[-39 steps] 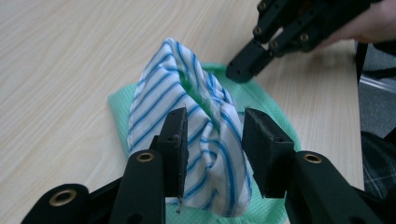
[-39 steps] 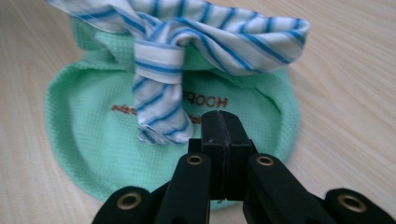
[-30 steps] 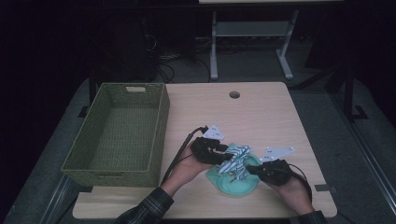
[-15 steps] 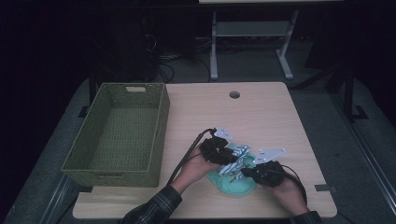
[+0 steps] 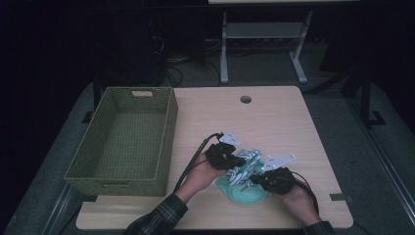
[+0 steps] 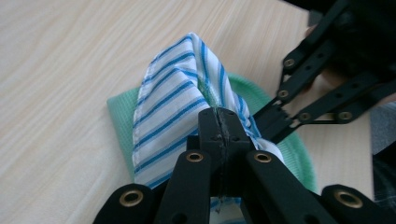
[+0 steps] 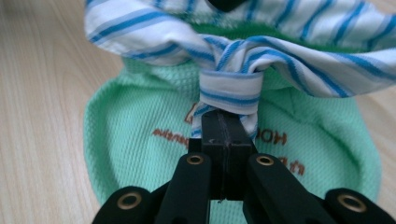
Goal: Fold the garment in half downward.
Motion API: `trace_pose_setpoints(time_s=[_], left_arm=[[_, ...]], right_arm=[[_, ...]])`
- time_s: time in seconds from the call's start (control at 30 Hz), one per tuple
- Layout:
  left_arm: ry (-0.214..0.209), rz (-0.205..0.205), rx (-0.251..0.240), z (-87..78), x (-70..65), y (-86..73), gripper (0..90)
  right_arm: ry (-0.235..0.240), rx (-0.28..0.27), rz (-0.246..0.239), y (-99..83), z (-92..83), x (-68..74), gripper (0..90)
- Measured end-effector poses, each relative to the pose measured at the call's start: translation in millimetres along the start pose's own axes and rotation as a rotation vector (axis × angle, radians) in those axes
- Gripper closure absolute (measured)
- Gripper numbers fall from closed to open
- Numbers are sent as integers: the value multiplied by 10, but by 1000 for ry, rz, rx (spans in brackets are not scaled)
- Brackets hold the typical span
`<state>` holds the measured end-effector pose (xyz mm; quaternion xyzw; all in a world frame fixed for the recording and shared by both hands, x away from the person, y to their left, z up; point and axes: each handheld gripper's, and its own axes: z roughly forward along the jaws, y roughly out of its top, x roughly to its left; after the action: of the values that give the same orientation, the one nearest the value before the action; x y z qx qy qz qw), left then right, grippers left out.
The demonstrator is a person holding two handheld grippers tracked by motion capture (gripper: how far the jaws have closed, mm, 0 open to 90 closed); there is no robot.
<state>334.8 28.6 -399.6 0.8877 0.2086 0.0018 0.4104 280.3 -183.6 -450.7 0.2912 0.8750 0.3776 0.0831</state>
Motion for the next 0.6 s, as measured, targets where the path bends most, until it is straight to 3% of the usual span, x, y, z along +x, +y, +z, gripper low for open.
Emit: trace_pose_setpoints(time_s=[0.13,0.27,0.47,0.6], left_arm=[[-7,21,-24,-104,-43,56,897],[-25,17,-26,-80,-108,54,896],[-41,34,-1,48,-190,25,896],[-48,35,3,73,-223,21,896]], right_arm=[[1,-32,-3,67,6,5,896],[7,-30,-7,102,56,14,896],[-17,-1,9,-5,16,-39,896],[-57,24,46,-153,-91,-160,895]])
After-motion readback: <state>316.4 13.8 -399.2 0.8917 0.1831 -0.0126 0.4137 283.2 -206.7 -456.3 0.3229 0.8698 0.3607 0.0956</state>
